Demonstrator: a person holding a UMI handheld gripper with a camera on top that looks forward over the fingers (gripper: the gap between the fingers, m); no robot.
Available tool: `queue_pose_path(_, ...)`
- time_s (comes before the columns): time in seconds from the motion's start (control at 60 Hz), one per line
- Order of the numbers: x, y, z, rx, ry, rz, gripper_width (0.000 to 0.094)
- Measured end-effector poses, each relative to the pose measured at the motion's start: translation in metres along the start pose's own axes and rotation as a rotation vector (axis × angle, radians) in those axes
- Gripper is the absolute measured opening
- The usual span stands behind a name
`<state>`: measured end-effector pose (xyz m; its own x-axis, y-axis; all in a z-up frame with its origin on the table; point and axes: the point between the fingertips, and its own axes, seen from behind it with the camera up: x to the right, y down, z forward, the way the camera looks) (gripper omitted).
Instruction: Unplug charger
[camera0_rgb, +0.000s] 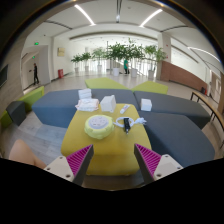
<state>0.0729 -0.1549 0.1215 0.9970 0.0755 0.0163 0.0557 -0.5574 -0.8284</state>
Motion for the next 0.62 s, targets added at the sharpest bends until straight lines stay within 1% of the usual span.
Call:
queue_pose_path(0.183, 0.025, 0.014, -0.004, -0.011, 0.050, -0.023, 0.0848)
queue_pose_path(0.317, 0.025, 0.016, 0.004, -0.010, 0.002, 0.062, 0.0838)
queue_pose_path(0.4, 0.022, 0.026, 0.013, -0.034, -0.035, 0.087, 0.0838)
queue_pose_path(0.45, 0.025, 0.031, 0.013, -0.047, -0.043, 0.091, 0.0838)
queue_pose_path(0.567, 0.037, 0.025, 0.016, -0.027, -0.030, 0.094, 0.0833)
queue_pose_path(0.617, 0.037, 0.029, 0.018, -0.043, -0.028, 0.088, 0.0832)
